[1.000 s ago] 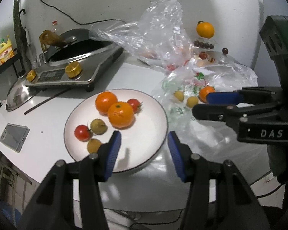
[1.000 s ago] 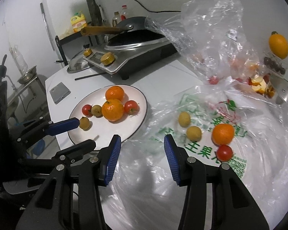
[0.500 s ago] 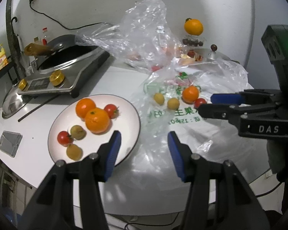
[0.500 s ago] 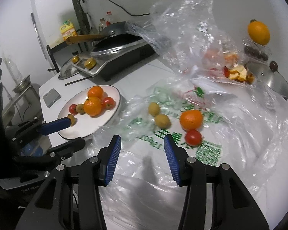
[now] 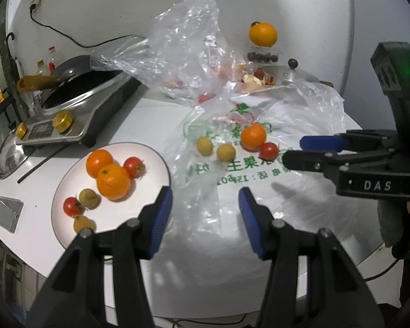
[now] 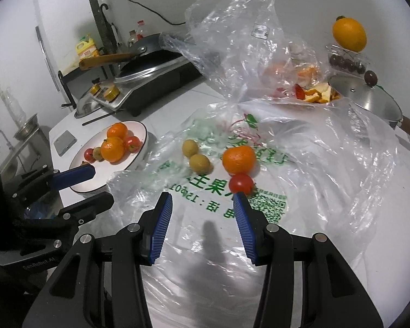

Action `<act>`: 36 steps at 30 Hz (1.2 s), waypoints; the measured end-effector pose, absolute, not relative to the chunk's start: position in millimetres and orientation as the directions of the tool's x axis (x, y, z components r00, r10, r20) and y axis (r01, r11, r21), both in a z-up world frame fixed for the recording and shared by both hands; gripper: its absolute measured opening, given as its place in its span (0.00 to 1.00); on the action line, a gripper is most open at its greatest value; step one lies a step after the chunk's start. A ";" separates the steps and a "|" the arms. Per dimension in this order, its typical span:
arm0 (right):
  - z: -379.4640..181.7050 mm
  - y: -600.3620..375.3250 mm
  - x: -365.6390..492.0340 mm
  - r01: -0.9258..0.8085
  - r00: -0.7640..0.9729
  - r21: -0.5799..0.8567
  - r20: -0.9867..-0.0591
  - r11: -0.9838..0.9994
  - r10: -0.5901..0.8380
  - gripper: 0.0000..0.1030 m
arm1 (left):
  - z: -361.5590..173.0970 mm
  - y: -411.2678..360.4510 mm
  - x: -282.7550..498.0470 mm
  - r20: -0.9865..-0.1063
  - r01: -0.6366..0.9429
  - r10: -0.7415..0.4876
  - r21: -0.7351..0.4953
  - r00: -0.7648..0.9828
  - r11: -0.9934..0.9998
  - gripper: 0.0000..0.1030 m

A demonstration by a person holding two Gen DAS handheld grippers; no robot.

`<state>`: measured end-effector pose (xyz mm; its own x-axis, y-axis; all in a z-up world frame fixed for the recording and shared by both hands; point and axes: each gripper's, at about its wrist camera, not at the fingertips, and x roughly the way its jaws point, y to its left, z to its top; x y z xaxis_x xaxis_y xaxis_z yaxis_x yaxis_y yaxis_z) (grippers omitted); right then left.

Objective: Organize fruits
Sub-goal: 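Move both open grippers back to the fruit on the bag, then grasp a red tomato with the right gripper while the left gripper grasps a yellow fruit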

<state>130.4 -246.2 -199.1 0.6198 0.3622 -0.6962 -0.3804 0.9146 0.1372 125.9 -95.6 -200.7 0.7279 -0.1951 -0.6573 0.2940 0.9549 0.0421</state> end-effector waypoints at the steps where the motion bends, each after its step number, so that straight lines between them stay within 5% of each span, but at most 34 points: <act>1: -199.3 -248.0 130.5 -0.378 0.620 0.138 -0.696 0.915 0.361 0.48 | -201.4 -97.3 126.7 -0.660 0.296 -0.196 0.042 0.725 0.954 0.51; 36: -224.2 -262.4 183.1 -0.356 0.584 0.119 -0.746 0.927 0.320 0.48 | -224.2 -127.8 193.1 -0.703 0.373 -0.247 0.027 0.667 0.928 0.51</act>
